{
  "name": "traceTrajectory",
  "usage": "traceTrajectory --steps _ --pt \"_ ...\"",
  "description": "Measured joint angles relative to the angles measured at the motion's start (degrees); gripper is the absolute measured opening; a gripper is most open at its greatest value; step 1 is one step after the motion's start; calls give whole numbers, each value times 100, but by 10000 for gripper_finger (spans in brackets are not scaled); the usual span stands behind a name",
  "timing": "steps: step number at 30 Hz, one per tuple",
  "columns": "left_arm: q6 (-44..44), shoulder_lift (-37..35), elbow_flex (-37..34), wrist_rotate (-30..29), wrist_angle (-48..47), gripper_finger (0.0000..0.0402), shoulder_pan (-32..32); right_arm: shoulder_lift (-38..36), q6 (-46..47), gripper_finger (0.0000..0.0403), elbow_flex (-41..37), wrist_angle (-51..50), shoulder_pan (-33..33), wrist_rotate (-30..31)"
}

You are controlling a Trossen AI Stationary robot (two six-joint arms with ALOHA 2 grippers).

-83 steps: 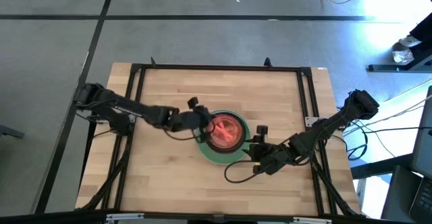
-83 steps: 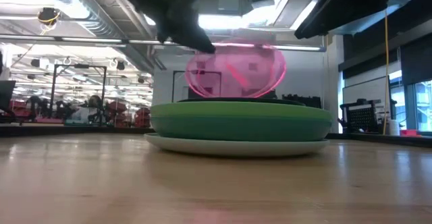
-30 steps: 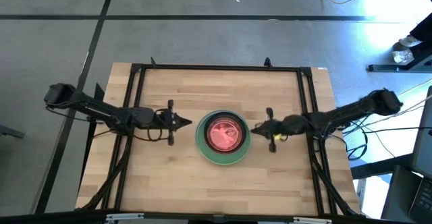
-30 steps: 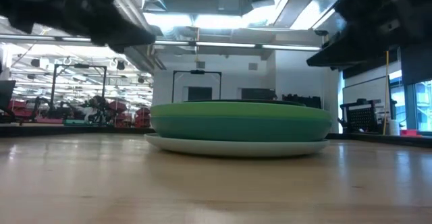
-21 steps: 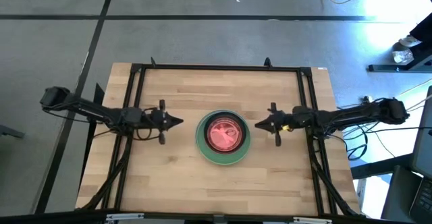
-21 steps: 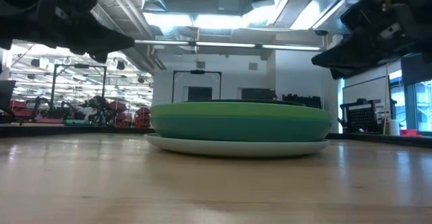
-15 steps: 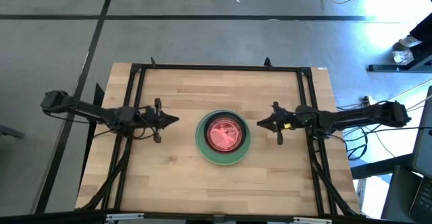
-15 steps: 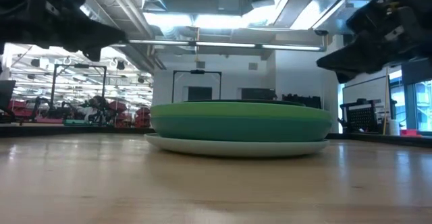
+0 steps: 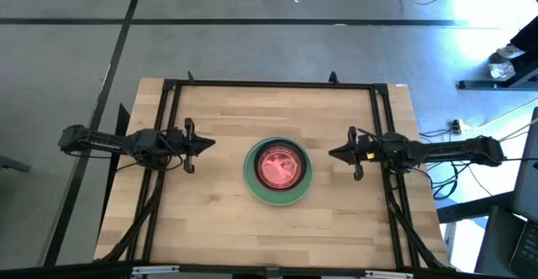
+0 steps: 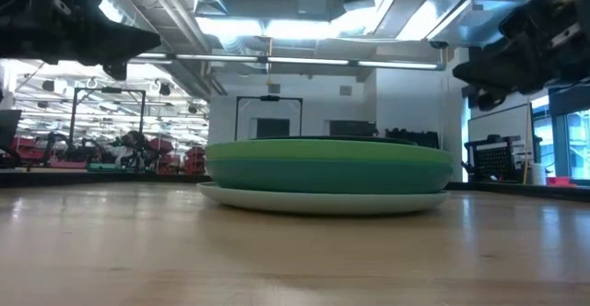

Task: Stack plastic plates
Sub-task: Return To Home Position

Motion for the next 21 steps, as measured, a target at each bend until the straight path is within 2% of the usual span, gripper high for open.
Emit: traceTrajectory --steps 8,12,15,21 --pt "-68 -1138 1 -366 -1084 0 -2 -1174 34 19 0 -1171 2 423" --pt "-84 -1119 7 -298 -1131 0 -40 -1809 152 19 2 -1693 2 521" --pt "-91 -1119 4 -390 -1188 0 -38 -2162 153 19 7 -1732 7 365" --pt "16 -1116 7 -507 -1269 0 -39 -1982 110 19 11 -1743 4 410"
